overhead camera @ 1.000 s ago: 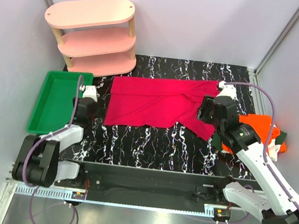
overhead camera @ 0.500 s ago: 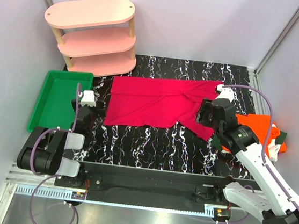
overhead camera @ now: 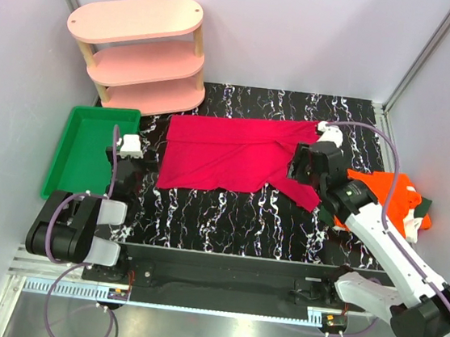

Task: Fold and stack the t-shirts
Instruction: Grap the side of the flattened tshirt closest away from the robot with both arms

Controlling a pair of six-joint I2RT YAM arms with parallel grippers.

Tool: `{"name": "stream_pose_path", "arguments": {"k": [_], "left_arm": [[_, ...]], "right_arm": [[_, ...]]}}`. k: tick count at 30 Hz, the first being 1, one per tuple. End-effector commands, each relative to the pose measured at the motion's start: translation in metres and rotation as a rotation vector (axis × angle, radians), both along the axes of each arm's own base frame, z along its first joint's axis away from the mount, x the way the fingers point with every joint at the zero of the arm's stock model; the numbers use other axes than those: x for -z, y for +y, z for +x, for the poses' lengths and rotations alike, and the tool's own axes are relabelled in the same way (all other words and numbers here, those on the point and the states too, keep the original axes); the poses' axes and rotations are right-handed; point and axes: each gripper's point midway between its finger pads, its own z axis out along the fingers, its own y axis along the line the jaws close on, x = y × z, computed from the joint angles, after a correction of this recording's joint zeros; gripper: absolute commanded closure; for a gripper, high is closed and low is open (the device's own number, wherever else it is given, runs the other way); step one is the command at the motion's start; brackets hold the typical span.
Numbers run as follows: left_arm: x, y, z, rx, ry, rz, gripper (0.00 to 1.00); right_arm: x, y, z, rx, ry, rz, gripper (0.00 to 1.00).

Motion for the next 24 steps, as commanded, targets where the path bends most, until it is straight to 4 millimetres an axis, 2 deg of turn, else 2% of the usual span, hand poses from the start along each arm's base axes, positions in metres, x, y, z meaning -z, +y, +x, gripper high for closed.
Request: {"name": "stream_pose_path", "arguments": {"k": [1,5,8,9,10,11,12,14,15,17,20,24], "left_arm": [[-0.027,0.003,0.007,-0.021,-0.108,-0.008,0.01],[-0.027,0.003,0.007,-0.021,-0.108,-0.007,0.01],[-0.028,0.003,0.007,-0.021,-0.109,-0.007,0.01],[-0.027,0.003,0.007,-0.021,-0.108,-0.007,0.01],[-0.027,0.003,0.007,-0.021,-0.108,-0.005,0.01],[-0.027,0.003,0.007,-0.021,-0.108,-0.005,0.01],[-0.028,0.003,0.007,-0.021,-0.109,-0.007,0.01],[-0.027,0.003,0.007,-0.019,-0.108,-0.007,0.01],[-0.028,0.003,0.007,-0.021,-0.109,-0.007,0.01],[-0.027,0.003,0.007,-0.021,-0.108,-0.007,0.01],[-0.027,0.003,0.007,-0.021,-0.108,-0.007,0.01],[-0.025,0.0,0.011,0.014,-0.089,0.004,0.01]], "right_arm": [[-0.007,0.003,0.018,0.053,-0.061,0.012,0.41],[-0.011,0.002,0.027,0.085,-0.078,0.009,0.43],[-0.012,0.012,0.029,0.084,-0.067,0.011,0.44],[-0.018,0.015,0.03,0.084,-0.077,-0.001,0.45],[-0.015,0.024,0.029,0.061,-0.072,-0.043,0.45],[-0.023,0.025,0.03,0.071,-0.077,-0.067,0.45],[-0.025,0.021,0.032,0.106,-0.081,-0.098,0.45],[-0.025,0.027,0.032,0.126,-0.074,-0.124,0.45],[-0.029,0.022,0.03,0.162,-0.08,-0.155,0.45],[-0.025,0.028,0.026,0.19,-0.06,-0.156,0.45],[-0.022,0.024,0.018,0.238,-0.045,-0.17,0.45],[-0.005,0.019,0.006,0.261,-0.007,-0.169,0.45]]}}
